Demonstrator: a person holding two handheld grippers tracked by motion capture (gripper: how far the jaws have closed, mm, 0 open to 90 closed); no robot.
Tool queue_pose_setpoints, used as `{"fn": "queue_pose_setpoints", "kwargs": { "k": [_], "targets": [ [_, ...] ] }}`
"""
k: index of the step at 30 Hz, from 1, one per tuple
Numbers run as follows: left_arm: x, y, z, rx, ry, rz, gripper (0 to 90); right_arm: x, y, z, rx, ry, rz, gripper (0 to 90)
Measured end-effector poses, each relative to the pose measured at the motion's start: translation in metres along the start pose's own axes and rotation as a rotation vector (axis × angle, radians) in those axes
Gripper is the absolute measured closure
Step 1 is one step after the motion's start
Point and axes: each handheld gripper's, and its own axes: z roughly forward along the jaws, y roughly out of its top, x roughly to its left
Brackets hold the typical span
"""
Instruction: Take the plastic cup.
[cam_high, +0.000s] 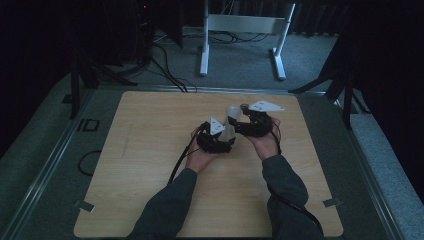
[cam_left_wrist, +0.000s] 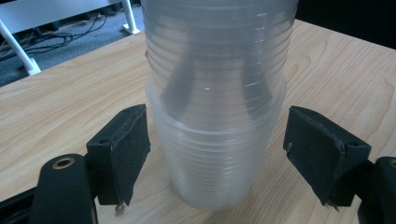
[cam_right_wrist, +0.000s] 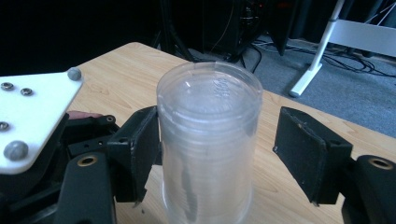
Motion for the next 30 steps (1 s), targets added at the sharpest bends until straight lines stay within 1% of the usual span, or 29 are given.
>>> {"fn": "queue_pose_setpoints", "kwargs": {
  "k": [4,7,14,16,20,21,30],
  "targets": [
    [0.000,0.000,0.000,-0.003,0.001,-0.002,23.4,0.001,0.002,0.005,0.005,0.002,-0.005,30.7],
    [-0.001,-0.001,0.001,0.000,0.010,0.003,24.9,0.002,0.003,0.009,0.009,0.003,-0.008,30.9],
    [0.000,-0.003,0.002,0.001,0.009,0.002,26.6,0.003,0.007,0.015,0.012,0.004,-0.009,31.6],
    [-0.001,-0.002,0.001,0.000,0.011,0.006,28.1,0.003,0.008,0.017,0.015,0.008,-0.008,34.2],
    [-0.001,-0.002,0.002,-0.004,0.010,0.005,28.2,0.004,0.008,0.018,0.019,0.010,-0.016,37.0],
    [-0.001,-0.002,0.002,-0.004,0.011,0.005,28.2,0.004,0.008,0.018,0.018,0.013,-0.011,37.7],
    [-0.001,-0.002,0.001,-0.004,0.011,0.011,29.7,0.004,0.011,0.015,0.006,0.015,-0.005,38.2]
  ]
}}
